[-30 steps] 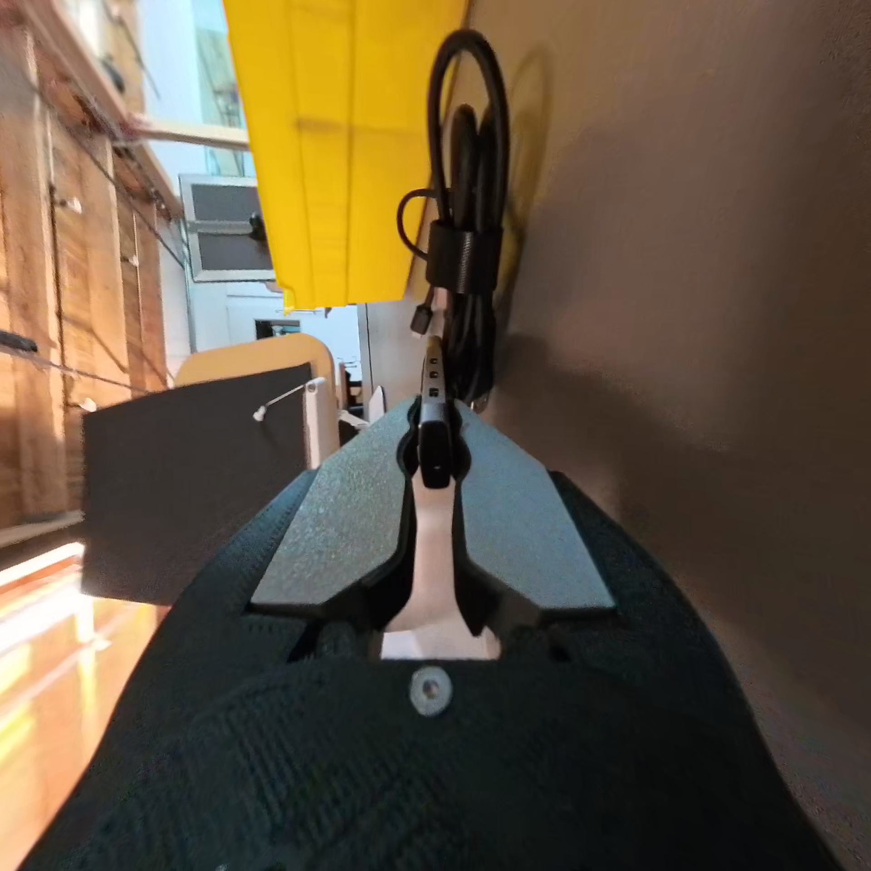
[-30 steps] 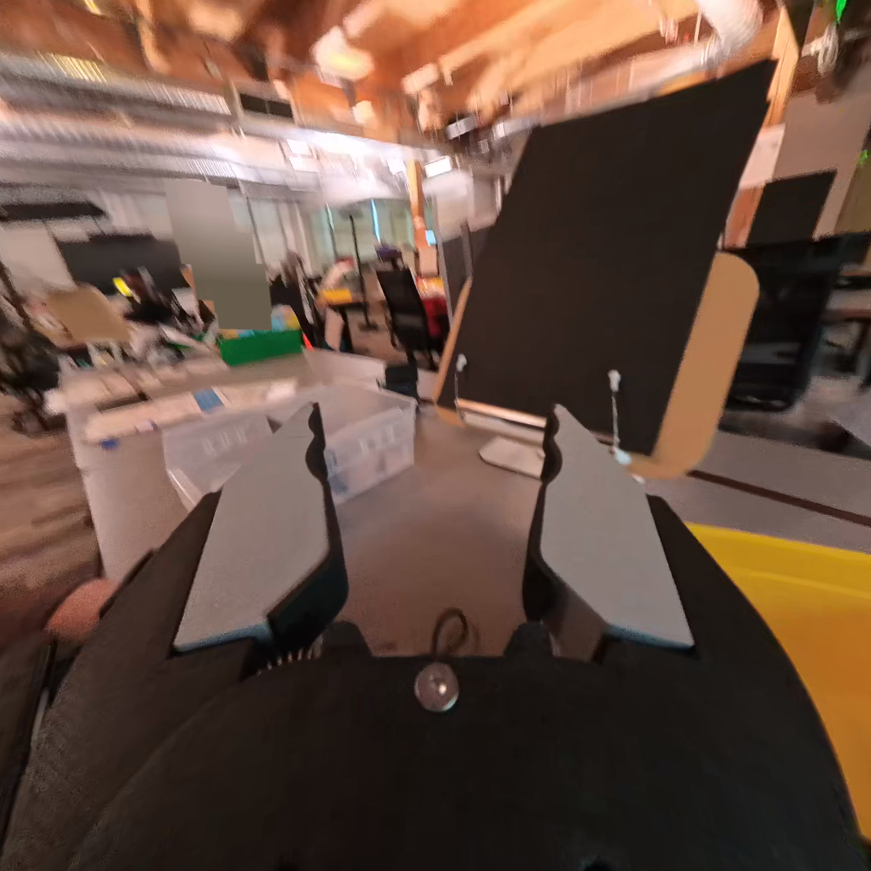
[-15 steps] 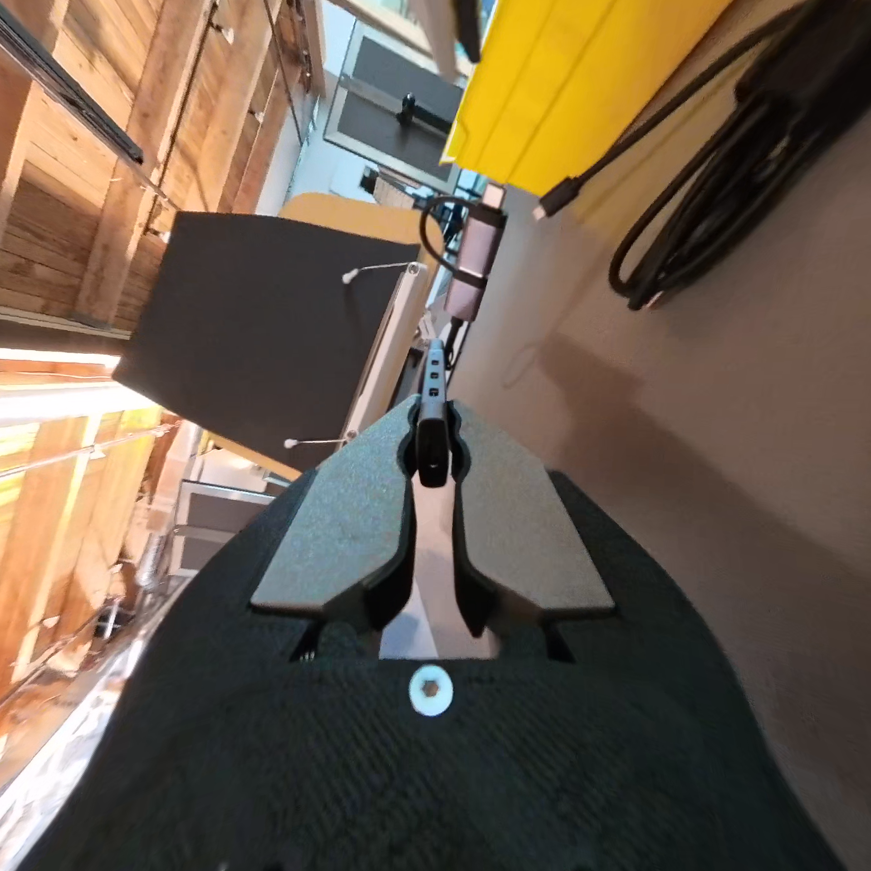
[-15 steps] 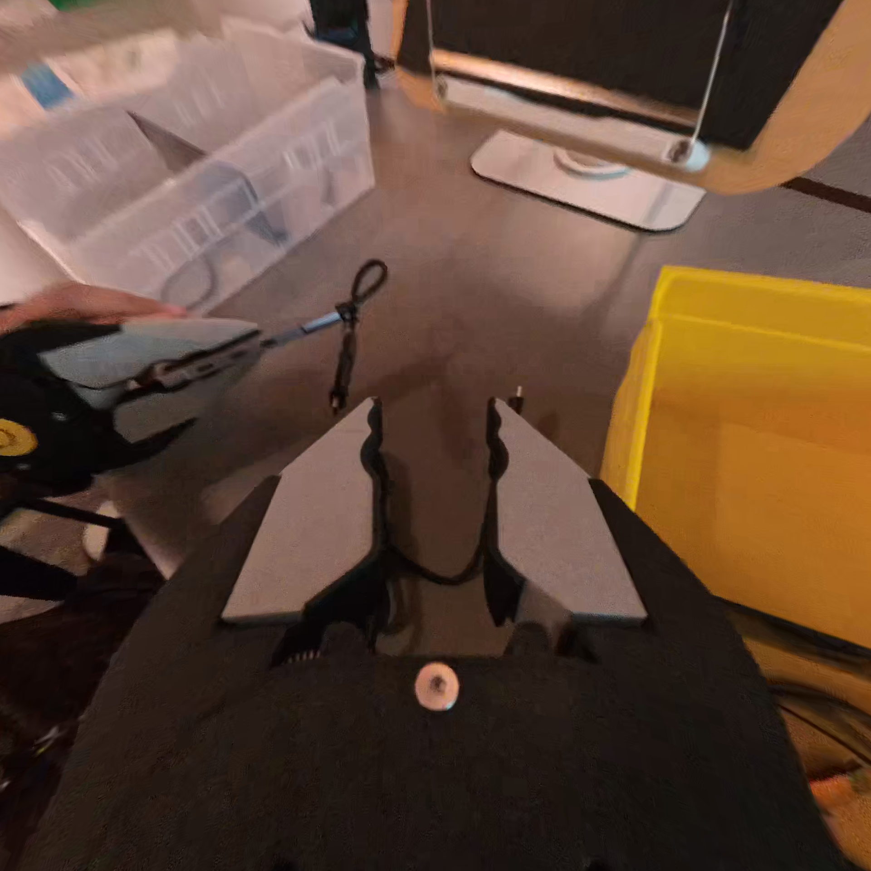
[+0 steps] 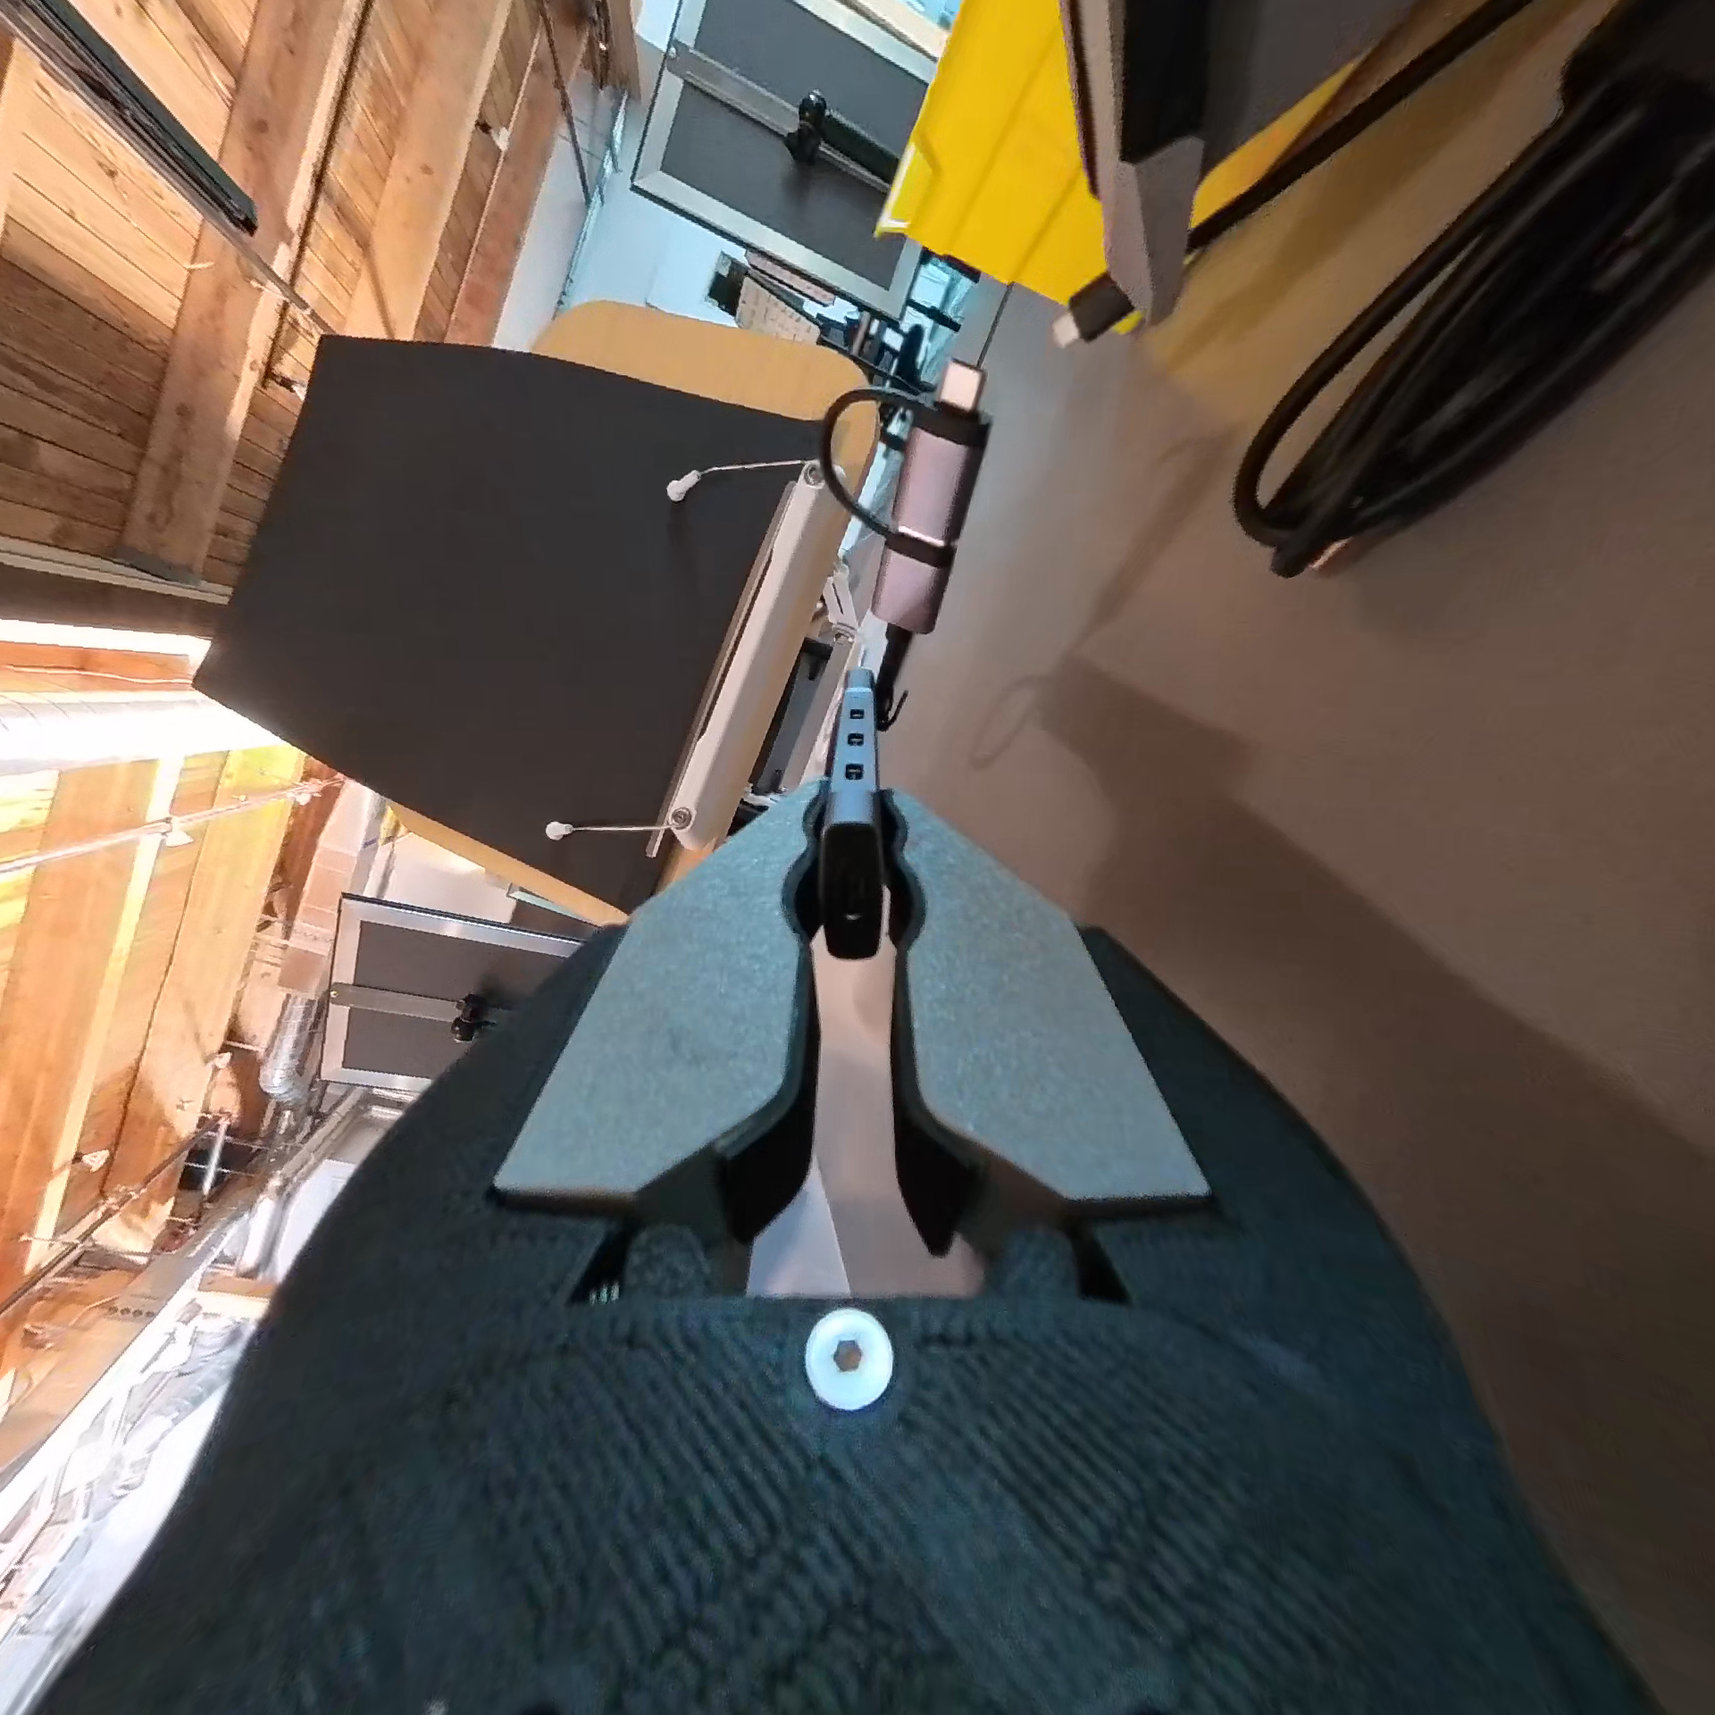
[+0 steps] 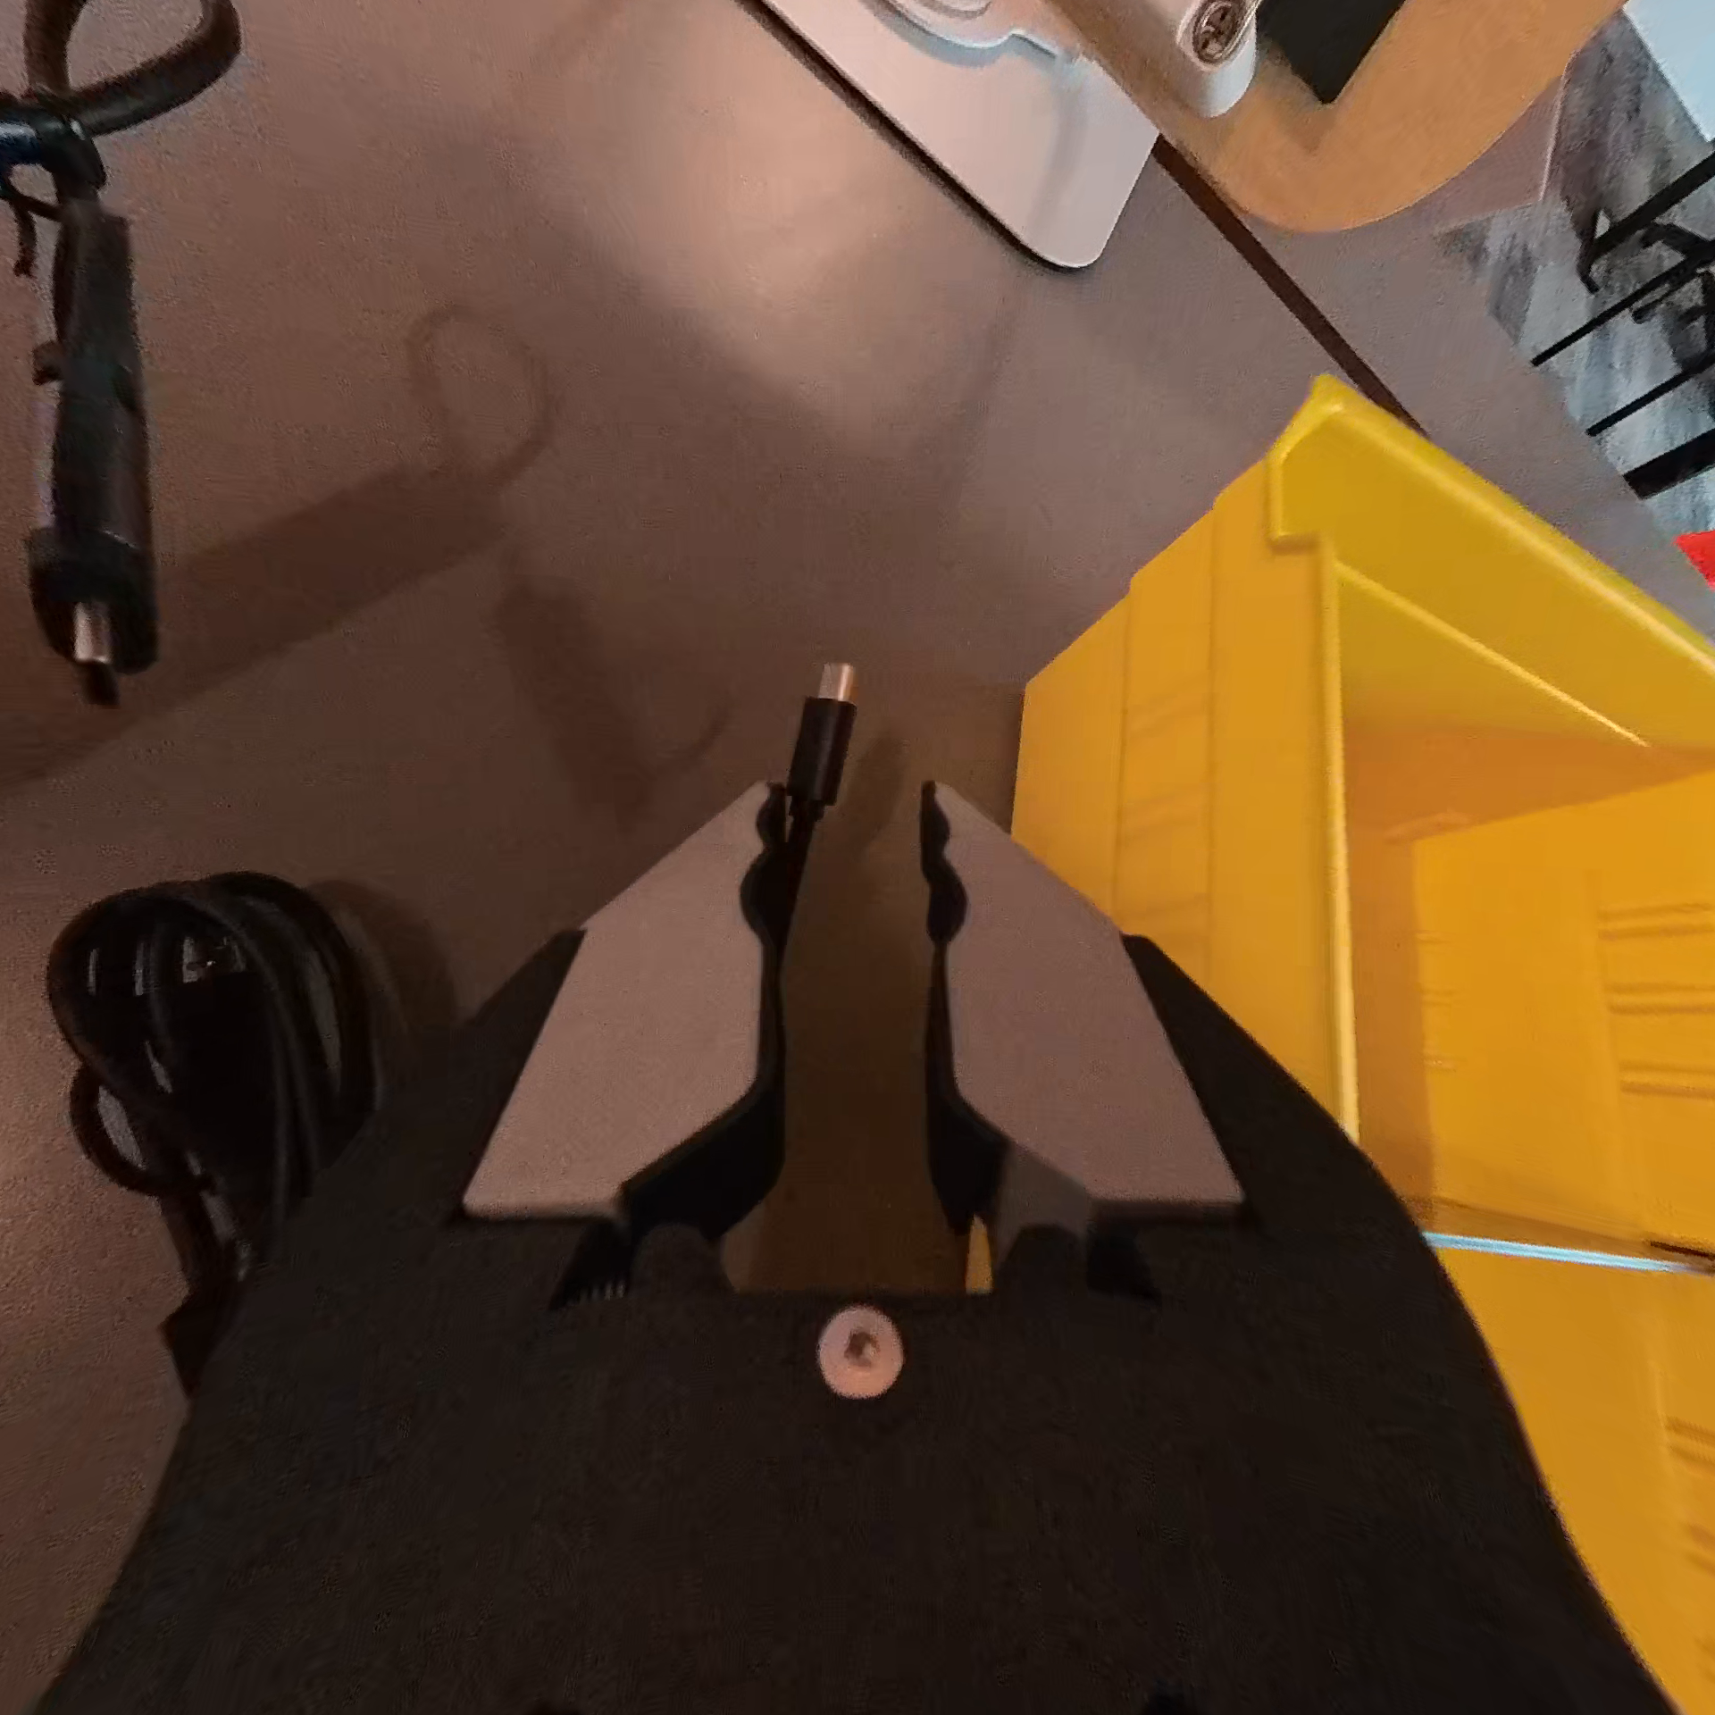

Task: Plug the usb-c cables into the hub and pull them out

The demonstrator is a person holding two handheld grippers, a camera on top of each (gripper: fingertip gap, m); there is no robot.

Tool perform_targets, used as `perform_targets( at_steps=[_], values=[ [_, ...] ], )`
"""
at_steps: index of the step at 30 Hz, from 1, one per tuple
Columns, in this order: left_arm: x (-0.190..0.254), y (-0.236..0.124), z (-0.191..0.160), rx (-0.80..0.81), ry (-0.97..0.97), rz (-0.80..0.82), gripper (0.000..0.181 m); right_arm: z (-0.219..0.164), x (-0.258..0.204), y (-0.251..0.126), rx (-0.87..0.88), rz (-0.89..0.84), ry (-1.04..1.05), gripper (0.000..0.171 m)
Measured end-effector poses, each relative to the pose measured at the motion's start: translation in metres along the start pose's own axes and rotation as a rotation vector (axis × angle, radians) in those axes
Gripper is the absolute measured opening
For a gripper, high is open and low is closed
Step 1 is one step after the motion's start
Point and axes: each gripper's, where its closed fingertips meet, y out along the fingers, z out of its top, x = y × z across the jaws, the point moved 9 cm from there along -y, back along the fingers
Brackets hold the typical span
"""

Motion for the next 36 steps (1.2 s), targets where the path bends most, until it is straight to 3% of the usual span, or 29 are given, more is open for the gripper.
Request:
perform_targets(
  at_steps=[3,8,16,20,25,32,36],
  values=[
    [0.002,-0.001,0.002,0.006,0.016,0.002,0.007,-0.001,-0.002,0.001,0.049,0.053,0.003,0.009],
    [0.003,0.0,0.002,0.002,0.038,0.005,0.007,-0.002,-0.005,0.005,0.096,0.23,0.077,0.008],
    [-0.005,0.002,-0.007,-0.009,0.055,0.017,0.007,0.012,-0.017,-0.024,0.256,0.76,0.149,0.006],
    [-0.005,0.003,-0.007,-0.016,0.073,0.043,0.006,0.014,-0.012,-0.031,0.284,0.838,0.139,0.006],
    [-0.004,0.005,-0.009,-0.038,-0.007,-0.008,0.006,0.026,-0.007,-0.052,0.437,0.572,0.016,0.005],
    [-0.007,0.007,-0.012,-0.077,-0.073,-0.02,0.007,0.036,-0.071,-0.073,0.49,-0.153,-0.661,0.005],
    [-0.008,0.006,-0.013,-0.072,-0.089,-0.019,0.007,0.031,-0.111,-0.057,0.544,-0.277,-0.856,0.004]
  ],
)
